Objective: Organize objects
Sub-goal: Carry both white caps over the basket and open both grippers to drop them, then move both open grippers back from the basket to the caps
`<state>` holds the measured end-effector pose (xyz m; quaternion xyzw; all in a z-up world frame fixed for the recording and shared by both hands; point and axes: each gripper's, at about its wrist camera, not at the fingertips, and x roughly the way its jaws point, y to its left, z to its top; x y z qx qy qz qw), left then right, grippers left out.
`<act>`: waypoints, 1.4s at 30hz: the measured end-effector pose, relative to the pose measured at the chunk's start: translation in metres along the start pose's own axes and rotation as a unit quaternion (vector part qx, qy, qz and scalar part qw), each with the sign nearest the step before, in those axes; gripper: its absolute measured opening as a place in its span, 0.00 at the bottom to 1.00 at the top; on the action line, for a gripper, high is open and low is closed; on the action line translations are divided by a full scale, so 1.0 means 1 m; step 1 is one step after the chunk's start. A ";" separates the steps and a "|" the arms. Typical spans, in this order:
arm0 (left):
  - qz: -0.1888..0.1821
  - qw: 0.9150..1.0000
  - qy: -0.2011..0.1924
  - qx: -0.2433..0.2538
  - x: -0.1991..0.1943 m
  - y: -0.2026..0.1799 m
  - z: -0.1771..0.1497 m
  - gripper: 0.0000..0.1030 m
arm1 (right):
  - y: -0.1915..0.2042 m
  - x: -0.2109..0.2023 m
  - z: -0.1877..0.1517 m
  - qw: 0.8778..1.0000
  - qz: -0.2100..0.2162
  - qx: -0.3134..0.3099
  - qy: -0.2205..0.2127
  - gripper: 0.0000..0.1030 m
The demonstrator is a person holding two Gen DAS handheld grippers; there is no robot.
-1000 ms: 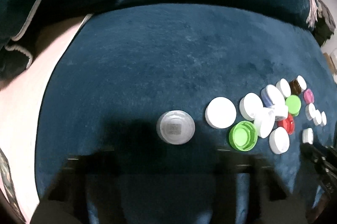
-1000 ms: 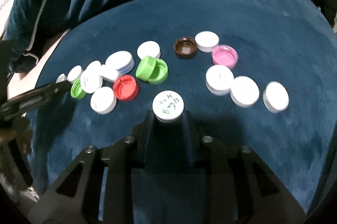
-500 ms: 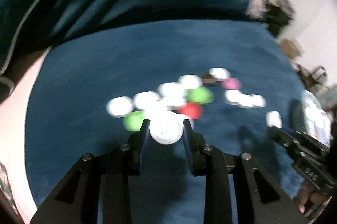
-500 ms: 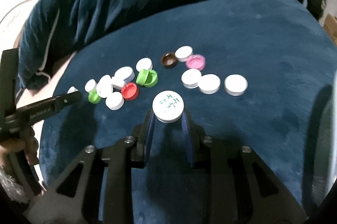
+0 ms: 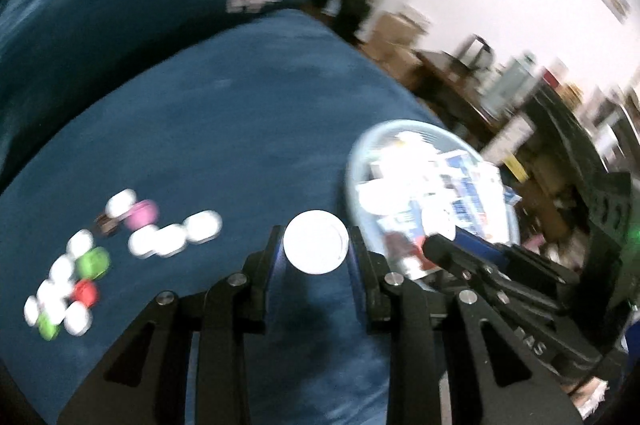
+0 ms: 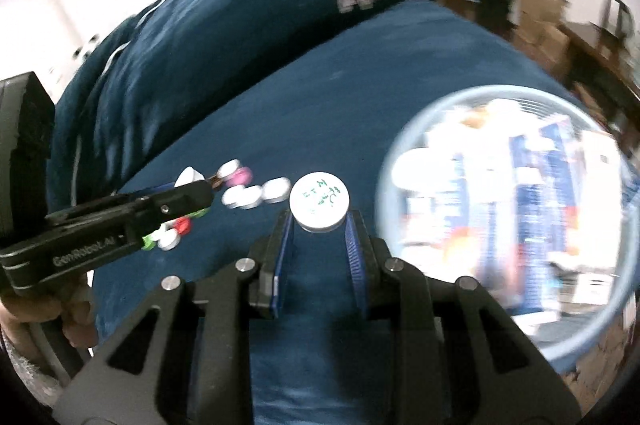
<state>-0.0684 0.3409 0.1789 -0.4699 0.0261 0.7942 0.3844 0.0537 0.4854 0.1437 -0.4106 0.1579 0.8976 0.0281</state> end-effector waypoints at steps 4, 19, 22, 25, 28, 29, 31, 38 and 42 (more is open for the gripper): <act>-0.025 0.999 0.017 0.041 0.021 -0.048 0.022 0.29 | -0.048 -0.016 0.015 0.998 -0.039 0.051 -0.017 0.27; -0.017 0.998 0.047 0.040 0.089 -0.095 0.051 0.69 | -0.116 -0.021 0.053 0.990 -0.073 0.116 -0.025 0.31; -0.030 0.999 0.043 0.012 0.081 -0.079 0.048 0.92 | -0.122 -0.032 0.048 0.988 -0.082 0.123 -0.040 0.41; -0.016 0.999 0.044 0.016 0.074 -0.070 0.043 0.93 | -0.126 -0.041 0.041 0.986 -0.086 0.128 -0.055 0.64; 0.008 0.999 0.035 0.022 0.061 -0.061 0.036 0.99 | -0.122 -0.045 0.037 0.987 -0.095 0.116 -0.065 0.69; 0.016 0.999 0.030 0.023 0.056 -0.057 0.035 0.99 | -0.119 -0.046 0.036 0.987 -0.097 0.110 -0.066 0.70; 0.033 0.999 0.021 0.027 0.045 -0.050 0.032 0.99 | -0.111 -0.045 0.034 0.988 -0.099 0.092 -0.068 0.71; 0.106 0.993 -0.001 0.054 0.011 -0.025 0.019 0.99 | -0.061 -0.036 0.031 0.994 -0.081 0.004 -0.071 0.98; 0.148 0.988 -0.005 0.043 -0.013 0.007 0.007 0.99 | -0.030 -0.023 0.033 0.997 -0.051 -0.023 -0.059 0.99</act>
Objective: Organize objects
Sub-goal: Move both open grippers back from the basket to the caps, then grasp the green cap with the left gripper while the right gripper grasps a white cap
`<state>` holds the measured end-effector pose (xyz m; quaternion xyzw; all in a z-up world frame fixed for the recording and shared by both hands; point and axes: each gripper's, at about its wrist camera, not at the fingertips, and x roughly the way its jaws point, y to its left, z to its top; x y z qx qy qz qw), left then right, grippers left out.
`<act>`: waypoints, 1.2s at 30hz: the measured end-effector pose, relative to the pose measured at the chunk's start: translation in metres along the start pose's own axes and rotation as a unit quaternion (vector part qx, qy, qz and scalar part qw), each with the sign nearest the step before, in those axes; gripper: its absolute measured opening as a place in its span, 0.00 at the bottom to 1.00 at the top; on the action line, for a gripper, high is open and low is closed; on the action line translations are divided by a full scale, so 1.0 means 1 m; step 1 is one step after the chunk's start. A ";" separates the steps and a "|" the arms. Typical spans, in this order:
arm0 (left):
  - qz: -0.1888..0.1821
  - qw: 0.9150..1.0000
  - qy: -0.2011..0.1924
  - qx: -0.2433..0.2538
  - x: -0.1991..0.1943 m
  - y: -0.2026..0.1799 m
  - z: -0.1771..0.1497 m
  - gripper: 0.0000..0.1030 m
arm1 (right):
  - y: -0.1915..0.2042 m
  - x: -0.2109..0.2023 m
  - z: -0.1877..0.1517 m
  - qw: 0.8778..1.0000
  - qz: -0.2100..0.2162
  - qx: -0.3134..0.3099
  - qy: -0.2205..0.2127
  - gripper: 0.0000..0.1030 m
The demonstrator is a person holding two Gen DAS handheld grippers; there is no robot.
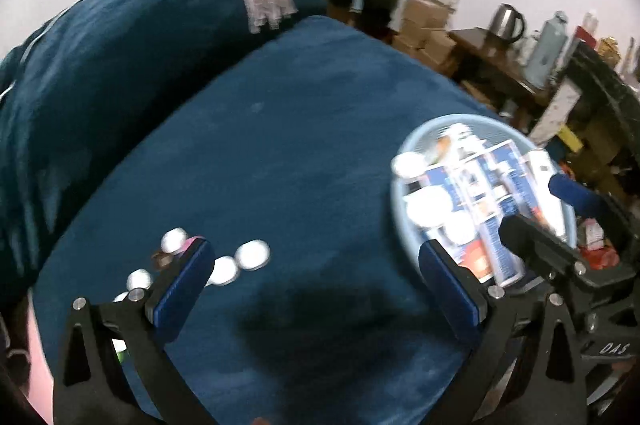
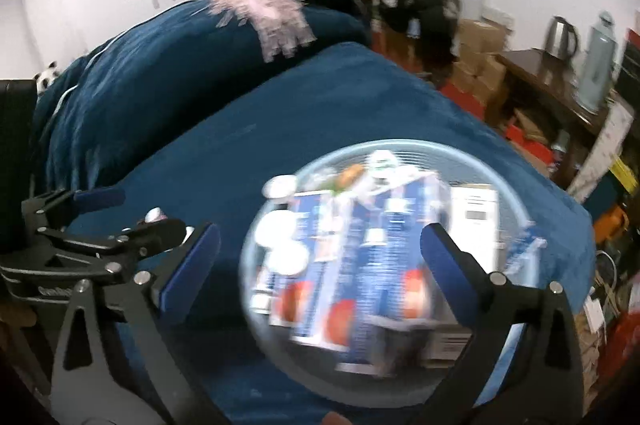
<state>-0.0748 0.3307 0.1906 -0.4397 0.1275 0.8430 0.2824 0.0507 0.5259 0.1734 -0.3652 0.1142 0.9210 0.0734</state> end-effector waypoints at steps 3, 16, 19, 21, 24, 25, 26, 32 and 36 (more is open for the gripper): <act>0.028 0.999 0.002 -0.025 -0.011 0.033 -0.015 0.99 | 0.028 0.008 0.001 0.999 0.030 -0.015 0.003 1.00; 0.121 0.984 0.017 -0.128 -0.072 0.164 -0.117 0.99 | 0.163 0.029 -0.036 0.984 0.138 -0.095 0.058 1.00; 0.128 0.984 0.033 -0.123 -0.079 0.188 -0.141 0.99 | 0.182 0.017 -0.049 0.983 0.140 -0.104 0.058 1.00; 0.128 0.984 0.044 -0.117 -0.081 0.198 -0.151 0.99 | 0.186 0.011 -0.055 0.983 0.135 -0.109 0.059 1.00; 0.124 0.984 0.054 -0.115 -0.081 0.213 -0.165 0.99 | 0.188 0.015 -0.063 0.983 0.123 -0.116 0.076 1.00; 0.119 0.984 0.052 -0.121 -0.080 0.216 -0.168 0.99 | 0.188 0.021 -0.066 0.982 0.118 -0.122 0.085 1.00; 0.113 0.984 0.048 -0.128 -0.078 0.219 -0.172 0.99 | 0.188 0.028 -0.069 0.981 0.112 -0.129 0.093 1.00; 0.103 0.976 0.056 -0.181 -0.037 0.217 -0.217 0.99 | 0.180 0.086 -0.106 0.964 0.094 -0.154 0.196 1.00; 0.114 0.959 0.089 -0.242 0.005 0.213 -0.256 0.99 | 0.164 0.111 -0.126 0.959 0.076 -0.151 0.228 1.00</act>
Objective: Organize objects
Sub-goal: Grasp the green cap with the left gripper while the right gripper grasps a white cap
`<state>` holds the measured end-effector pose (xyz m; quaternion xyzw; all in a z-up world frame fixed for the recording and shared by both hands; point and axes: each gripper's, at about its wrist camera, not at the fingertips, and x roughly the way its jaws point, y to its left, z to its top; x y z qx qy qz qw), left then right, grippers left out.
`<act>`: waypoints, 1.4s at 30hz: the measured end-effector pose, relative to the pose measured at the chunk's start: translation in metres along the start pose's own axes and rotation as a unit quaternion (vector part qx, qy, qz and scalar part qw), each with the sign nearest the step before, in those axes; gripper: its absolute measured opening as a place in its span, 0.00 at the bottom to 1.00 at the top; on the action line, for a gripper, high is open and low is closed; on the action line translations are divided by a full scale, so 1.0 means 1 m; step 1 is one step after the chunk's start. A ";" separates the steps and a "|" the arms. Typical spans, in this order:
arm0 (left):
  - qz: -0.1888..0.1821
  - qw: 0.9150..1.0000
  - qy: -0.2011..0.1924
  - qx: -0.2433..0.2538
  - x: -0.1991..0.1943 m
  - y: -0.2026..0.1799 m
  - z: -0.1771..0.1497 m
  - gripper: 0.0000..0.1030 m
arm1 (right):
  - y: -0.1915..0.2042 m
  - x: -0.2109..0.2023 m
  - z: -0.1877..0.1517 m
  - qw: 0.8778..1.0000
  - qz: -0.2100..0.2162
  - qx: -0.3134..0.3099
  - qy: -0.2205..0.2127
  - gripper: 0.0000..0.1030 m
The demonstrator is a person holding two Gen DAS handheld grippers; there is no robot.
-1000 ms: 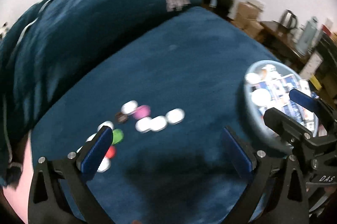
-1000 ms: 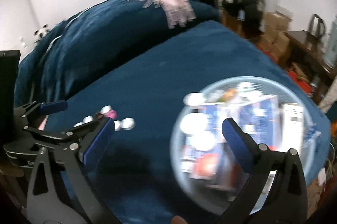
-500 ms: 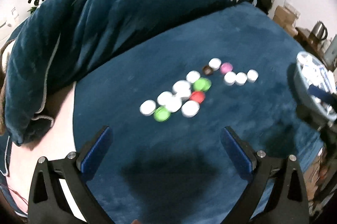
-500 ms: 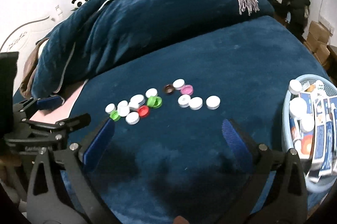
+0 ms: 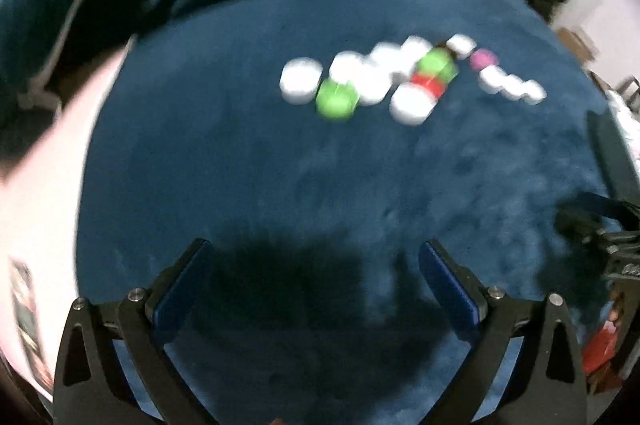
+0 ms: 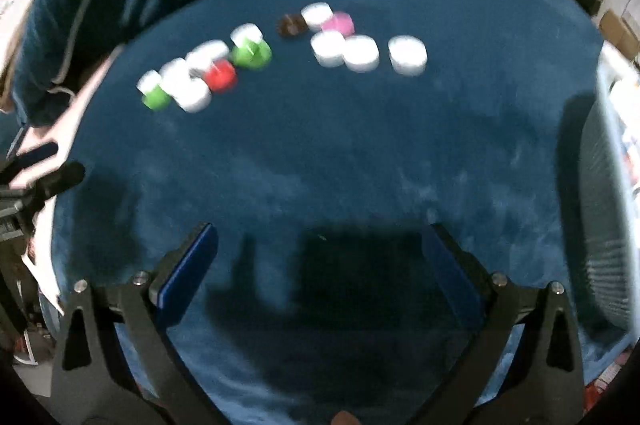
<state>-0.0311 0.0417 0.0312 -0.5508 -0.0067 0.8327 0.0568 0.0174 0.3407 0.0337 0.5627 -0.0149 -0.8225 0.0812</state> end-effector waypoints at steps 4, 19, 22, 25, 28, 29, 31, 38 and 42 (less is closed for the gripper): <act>0.013 0.999 -0.017 -0.030 0.018 0.002 -0.018 1.00 | -0.015 0.016 -0.004 1.000 -0.009 0.008 -0.002 1.00; 0.014 0.997 -0.066 -0.034 0.014 0.002 -0.036 1.00 | -0.043 -0.008 0.034 0.992 -0.041 0.045 -0.112 0.99; 0.012 0.997 -0.074 -0.032 0.015 0.002 -0.036 1.00 | -0.058 0.009 0.060 0.991 -0.056 0.071 -0.103 0.99; 0.012 0.996 -0.080 -0.028 0.016 0.002 -0.036 1.00 | -0.062 0.020 0.072 0.991 -0.056 0.073 -0.095 0.92; 0.012 0.996 -0.083 -0.026 0.016 0.002 -0.036 1.00 | -0.061 0.031 0.078 0.993 -0.048 0.063 -0.092 0.84; 0.012 0.996 -0.080 -0.026 0.017 0.002 -0.035 1.00 | -0.060 0.034 0.079 0.993 -0.050 0.057 -0.093 0.75; 0.009 0.997 -0.069 -0.025 0.014 0.004 -0.032 1.00 | -0.059 0.038 0.082 0.994 -0.050 0.041 -0.092 0.42; -0.008 0.994 -0.106 -0.033 -0.008 0.013 0.004 0.99 | -0.054 0.024 0.070 0.994 -0.005 0.042 -0.104 0.30; -0.021 0.993 -0.107 -0.045 0.007 0.016 0.038 0.98 | -0.046 0.034 0.060 0.995 -0.008 0.038 -0.093 0.31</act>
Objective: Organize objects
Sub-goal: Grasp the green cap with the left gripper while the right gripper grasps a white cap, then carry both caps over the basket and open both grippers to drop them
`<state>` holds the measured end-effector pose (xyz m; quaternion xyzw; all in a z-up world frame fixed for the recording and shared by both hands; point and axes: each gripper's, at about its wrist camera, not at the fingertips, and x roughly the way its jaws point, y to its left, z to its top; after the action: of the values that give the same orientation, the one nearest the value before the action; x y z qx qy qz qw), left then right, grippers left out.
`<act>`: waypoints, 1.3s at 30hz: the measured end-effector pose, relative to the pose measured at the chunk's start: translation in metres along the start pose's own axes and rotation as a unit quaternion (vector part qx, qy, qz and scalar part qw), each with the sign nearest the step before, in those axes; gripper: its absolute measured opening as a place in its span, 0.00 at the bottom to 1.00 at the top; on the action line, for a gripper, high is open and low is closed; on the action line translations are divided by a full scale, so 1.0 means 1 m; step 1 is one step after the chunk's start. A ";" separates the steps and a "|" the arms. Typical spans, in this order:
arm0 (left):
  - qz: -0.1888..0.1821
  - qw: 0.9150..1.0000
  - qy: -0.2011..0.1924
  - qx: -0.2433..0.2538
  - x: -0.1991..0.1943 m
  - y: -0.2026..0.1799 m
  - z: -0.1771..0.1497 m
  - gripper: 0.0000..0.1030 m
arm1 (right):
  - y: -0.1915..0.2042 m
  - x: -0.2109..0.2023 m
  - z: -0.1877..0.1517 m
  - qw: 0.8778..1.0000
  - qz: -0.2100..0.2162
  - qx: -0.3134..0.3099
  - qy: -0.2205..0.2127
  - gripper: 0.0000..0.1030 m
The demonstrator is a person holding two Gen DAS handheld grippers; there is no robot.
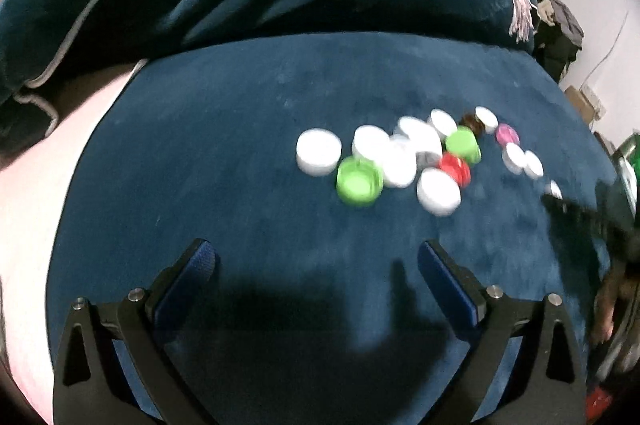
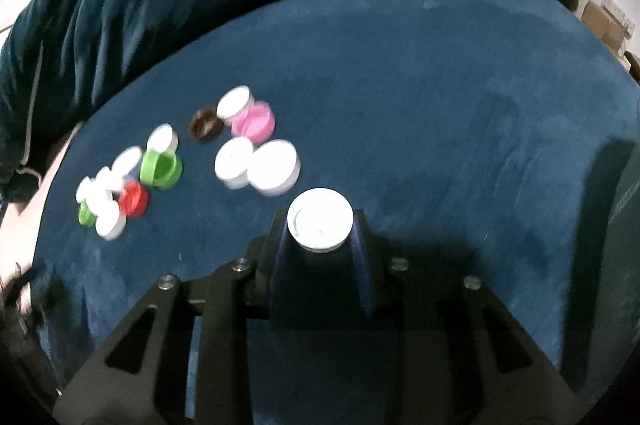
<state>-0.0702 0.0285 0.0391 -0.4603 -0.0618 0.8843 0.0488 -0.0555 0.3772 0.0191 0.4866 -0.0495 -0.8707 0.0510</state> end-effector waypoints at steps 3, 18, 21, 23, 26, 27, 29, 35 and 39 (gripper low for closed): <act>-0.009 1.000 0.007 -0.006 0.015 0.000 0.012 0.93 | 0.004 -0.001 -0.002 1.000 -0.011 -0.008 -0.005 0.31; -0.059 0.997 0.036 0.043 0.037 -0.023 0.023 0.29 | 0.002 -0.004 -0.006 1.000 -0.007 0.000 -0.012 0.30; -0.061 0.997 0.037 0.042 0.020 -0.025 0.022 0.29 | 0.000 -0.011 -0.008 1.000 0.004 0.014 -0.009 0.30; -0.064 0.996 0.033 0.050 0.004 -0.033 0.024 0.29 | 0.000 -0.020 -0.010 1.000 0.013 0.024 -0.009 0.30; -0.063 0.995 0.029 0.075 -0.021 -0.048 0.031 0.29 | -0.001 -0.040 -0.016 0.999 0.021 0.028 -0.016 0.30; -0.065 0.994 0.026 0.082 -0.030 -0.053 0.033 0.29 | -0.002 -0.050 -0.019 0.999 0.024 0.033 -0.019 0.30; -0.073 0.993 0.022 0.092 -0.051 -0.064 0.037 0.29 | -0.005 -0.066 -0.022 0.998 0.029 0.041 -0.026 0.30; -0.101 0.986 -0.002 0.130 -0.117 -0.111 0.054 0.29 | -0.022 -0.139 -0.041 0.995 0.039 0.063 -0.066 0.30; -0.134 0.980 -0.017 0.145 -0.159 -0.155 0.066 0.29 | -0.041 -0.187 -0.049 0.991 0.036 0.087 -0.098 0.30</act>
<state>-0.0288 0.1544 0.2288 -0.4210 0.0054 0.8767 0.2325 0.0819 0.4420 0.1451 0.3999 -0.1473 -0.9040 0.0349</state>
